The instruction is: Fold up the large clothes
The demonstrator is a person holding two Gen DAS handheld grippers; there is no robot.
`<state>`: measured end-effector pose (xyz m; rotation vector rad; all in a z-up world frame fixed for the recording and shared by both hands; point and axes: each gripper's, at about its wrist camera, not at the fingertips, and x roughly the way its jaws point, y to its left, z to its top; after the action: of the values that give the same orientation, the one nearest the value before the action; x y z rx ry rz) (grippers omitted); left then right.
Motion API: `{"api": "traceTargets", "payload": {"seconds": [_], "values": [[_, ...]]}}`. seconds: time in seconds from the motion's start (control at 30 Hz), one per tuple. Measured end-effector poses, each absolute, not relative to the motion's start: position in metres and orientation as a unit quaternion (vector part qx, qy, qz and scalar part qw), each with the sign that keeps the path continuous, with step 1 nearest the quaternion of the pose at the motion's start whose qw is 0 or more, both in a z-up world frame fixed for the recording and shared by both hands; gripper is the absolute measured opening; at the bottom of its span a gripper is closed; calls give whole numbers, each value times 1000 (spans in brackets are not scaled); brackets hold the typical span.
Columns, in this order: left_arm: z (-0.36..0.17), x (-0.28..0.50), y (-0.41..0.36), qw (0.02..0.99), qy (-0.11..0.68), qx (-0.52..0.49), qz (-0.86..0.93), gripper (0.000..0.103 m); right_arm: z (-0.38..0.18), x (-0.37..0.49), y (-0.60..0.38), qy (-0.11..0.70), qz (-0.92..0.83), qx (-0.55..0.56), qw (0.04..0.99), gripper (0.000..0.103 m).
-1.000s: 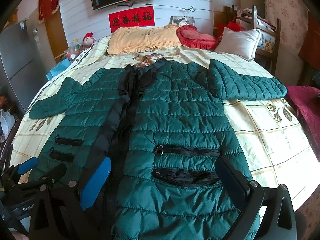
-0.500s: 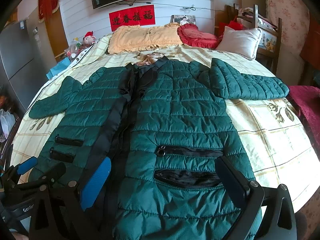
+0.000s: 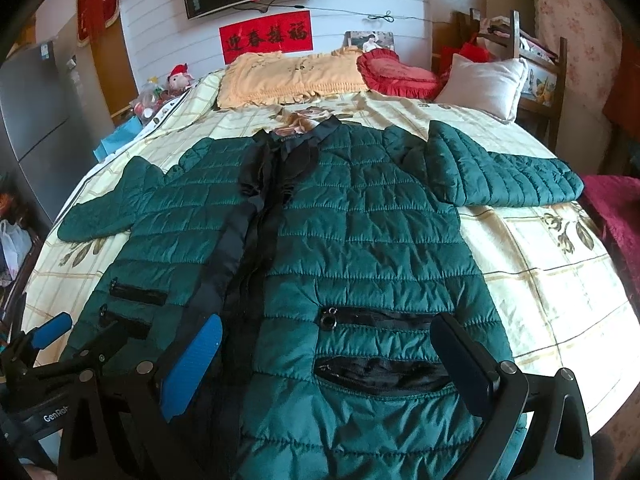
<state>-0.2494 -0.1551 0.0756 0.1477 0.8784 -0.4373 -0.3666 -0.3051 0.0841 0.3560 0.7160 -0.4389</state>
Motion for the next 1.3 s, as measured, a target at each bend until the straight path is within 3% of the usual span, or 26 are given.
{"api": "traceTargets", "payload": {"seconds": [0.6,1.3], "values": [[74,-229,-158,882,422,72,-197,102,81,-346,-311,354,-211,165,896,103],[81,-147,-114,889,437,38,-130,102,75,-294,-322,363,-192,162,897,103]]}}
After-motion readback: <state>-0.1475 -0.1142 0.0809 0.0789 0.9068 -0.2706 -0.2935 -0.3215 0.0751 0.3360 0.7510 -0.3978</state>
